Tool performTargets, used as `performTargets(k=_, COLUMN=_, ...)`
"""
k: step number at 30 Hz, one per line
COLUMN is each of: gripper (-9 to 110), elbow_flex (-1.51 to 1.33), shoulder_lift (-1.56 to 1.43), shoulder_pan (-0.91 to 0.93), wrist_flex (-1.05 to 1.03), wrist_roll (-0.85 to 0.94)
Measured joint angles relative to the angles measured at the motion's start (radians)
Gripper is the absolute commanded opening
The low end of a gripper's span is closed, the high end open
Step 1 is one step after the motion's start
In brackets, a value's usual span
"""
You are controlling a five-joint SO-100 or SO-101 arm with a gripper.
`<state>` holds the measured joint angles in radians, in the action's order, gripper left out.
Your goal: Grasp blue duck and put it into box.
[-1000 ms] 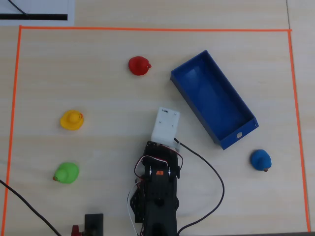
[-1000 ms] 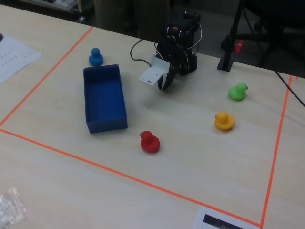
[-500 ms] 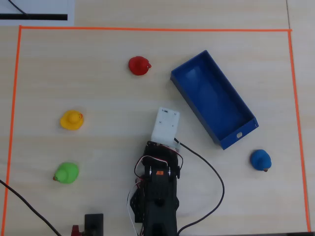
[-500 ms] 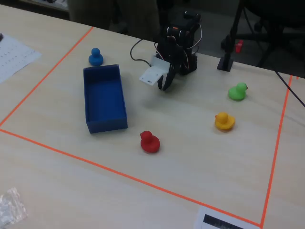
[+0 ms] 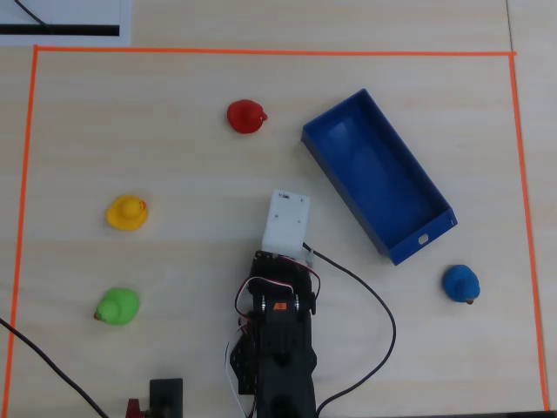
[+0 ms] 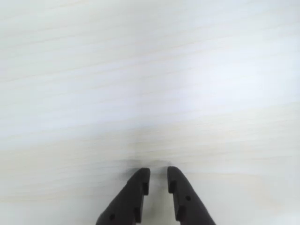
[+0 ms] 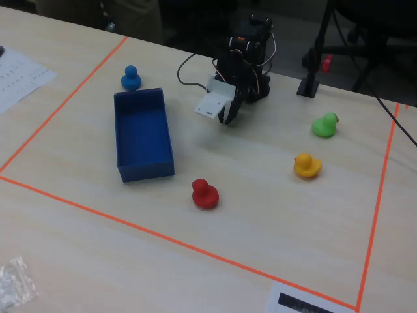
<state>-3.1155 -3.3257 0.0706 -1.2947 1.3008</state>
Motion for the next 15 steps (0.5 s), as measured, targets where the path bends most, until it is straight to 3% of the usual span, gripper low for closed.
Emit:
performTargets(k=11, gripper=5, elbow_flex=0.0, shoulder_lift=0.0, shoulder_pan=-0.005, wrist_flex=0.0, wrist_roll=0.0)
performTargets(k=15, gripper=1, elbow_flex=0.0, shoulder_lift=0.0, shoulder_pan=-0.006, wrist_flex=0.0, wrist_roll=0.0)
